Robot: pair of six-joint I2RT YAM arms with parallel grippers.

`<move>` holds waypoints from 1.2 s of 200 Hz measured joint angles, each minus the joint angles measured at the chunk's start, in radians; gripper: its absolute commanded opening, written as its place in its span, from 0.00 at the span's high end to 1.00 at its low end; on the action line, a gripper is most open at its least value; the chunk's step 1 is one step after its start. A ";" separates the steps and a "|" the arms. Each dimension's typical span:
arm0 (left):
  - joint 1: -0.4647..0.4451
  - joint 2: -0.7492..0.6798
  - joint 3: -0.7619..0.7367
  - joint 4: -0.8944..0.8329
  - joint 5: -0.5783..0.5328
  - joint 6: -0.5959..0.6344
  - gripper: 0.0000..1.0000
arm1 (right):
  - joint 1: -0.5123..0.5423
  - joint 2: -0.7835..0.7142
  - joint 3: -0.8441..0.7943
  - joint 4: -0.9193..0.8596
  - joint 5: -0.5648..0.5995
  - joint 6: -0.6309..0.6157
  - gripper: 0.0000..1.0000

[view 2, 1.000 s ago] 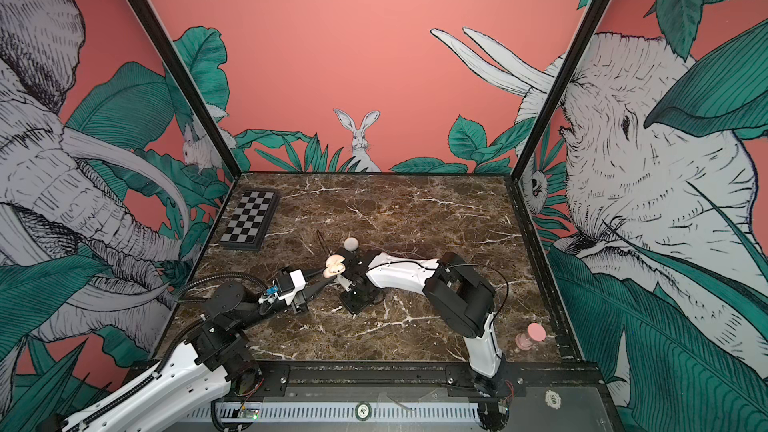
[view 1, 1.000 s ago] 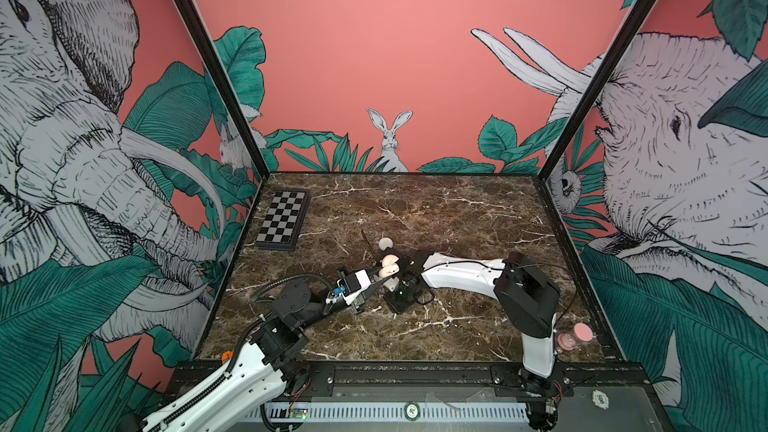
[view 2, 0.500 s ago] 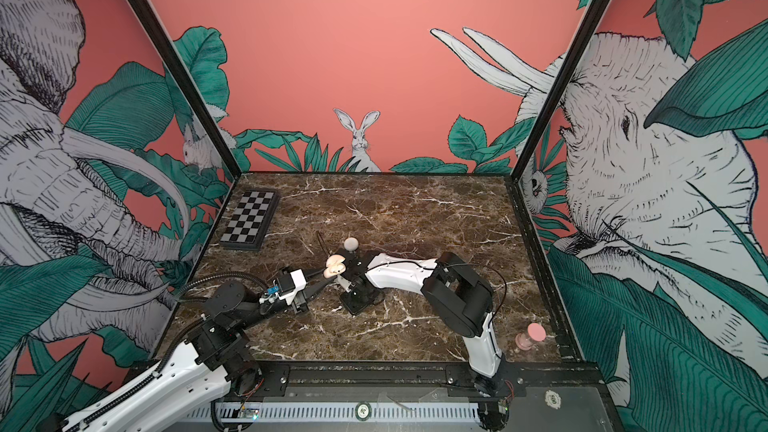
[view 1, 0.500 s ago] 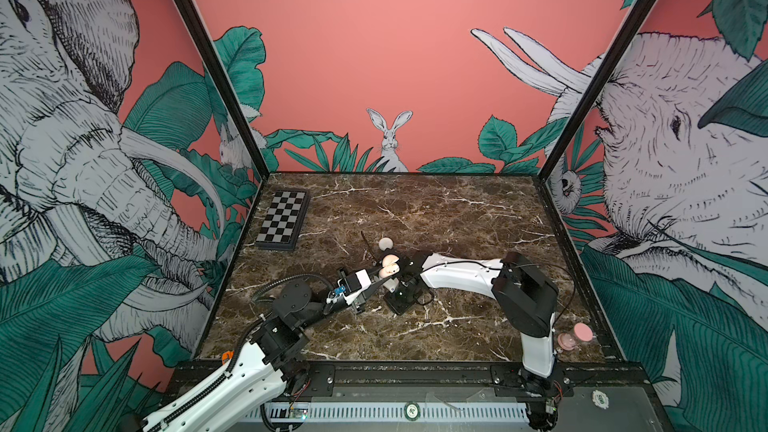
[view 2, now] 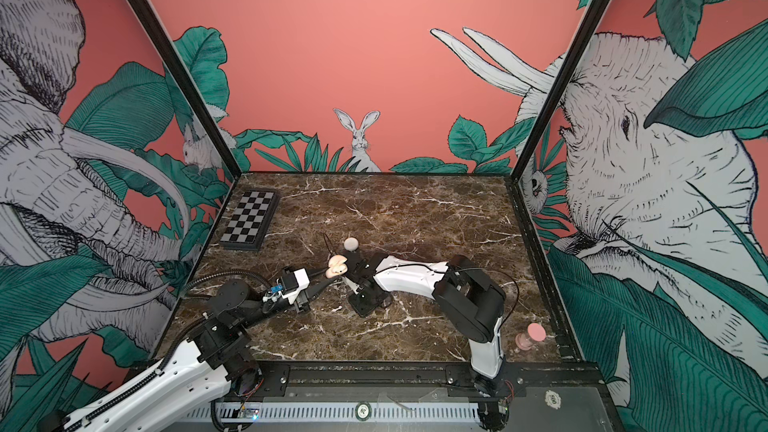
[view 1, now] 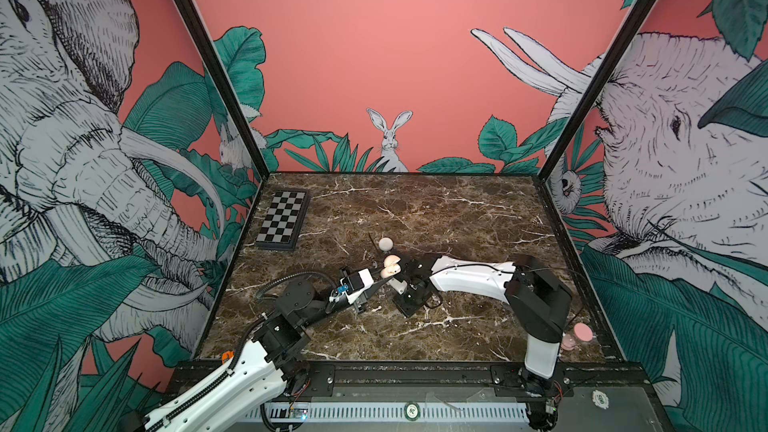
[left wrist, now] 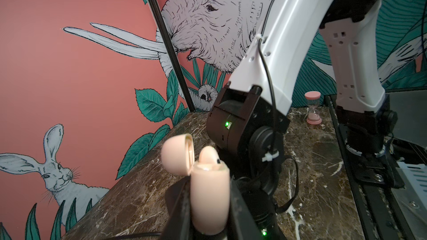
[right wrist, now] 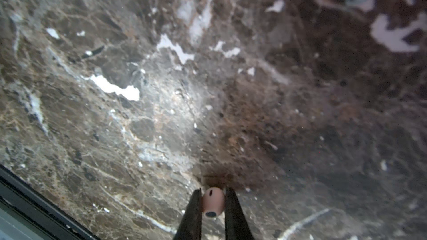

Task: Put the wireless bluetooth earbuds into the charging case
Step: 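Lift the earbud with the right gripper and carry it toward the case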

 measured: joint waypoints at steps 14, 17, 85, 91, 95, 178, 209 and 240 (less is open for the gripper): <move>0.000 0.004 0.000 0.000 0.000 0.000 1.00 | -0.017 -0.020 -0.015 0.001 0.007 -0.001 0.86; 0.000 0.004 0.000 0.000 0.000 0.000 1.00 | -0.021 -0.023 -0.018 0.001 0.010 -0.001 0.86; 0.000 0.012 0.000 0.000 0.000 0.000 1.00 | -0.066 -0.033 -0.050 -0.019 0.037 -0.018 0.83; 0.000 0.013 0.000 0.000 0.000 0.000 1.00 | -0.066 -0.032 -0.050 -0.020 0.040 -0.018 0.83; 0.000 0.013 0.000 0.000 0.000 0.000 1.00 | -0.066 -0.032 -0.050 -0.021 0.041 -0.018 0.83; 0.000 0.015 0.000 0.000 0.000 0.000 1.00 | -0.066 -0.017 -0.050 -0.024 0.052 -0.015 0.75; 0.000 0.014 0.000 0.000 0.000 0.000 1.00 | -0.067 -0.016 -0.050 -0.024 0.057 -0.010 0.76; 0.000 0.014 0.000 0.000 0.002 0.000 1.00 | -0.068 -0.015 -0.050 -0.024 0.074 -0.002 0.77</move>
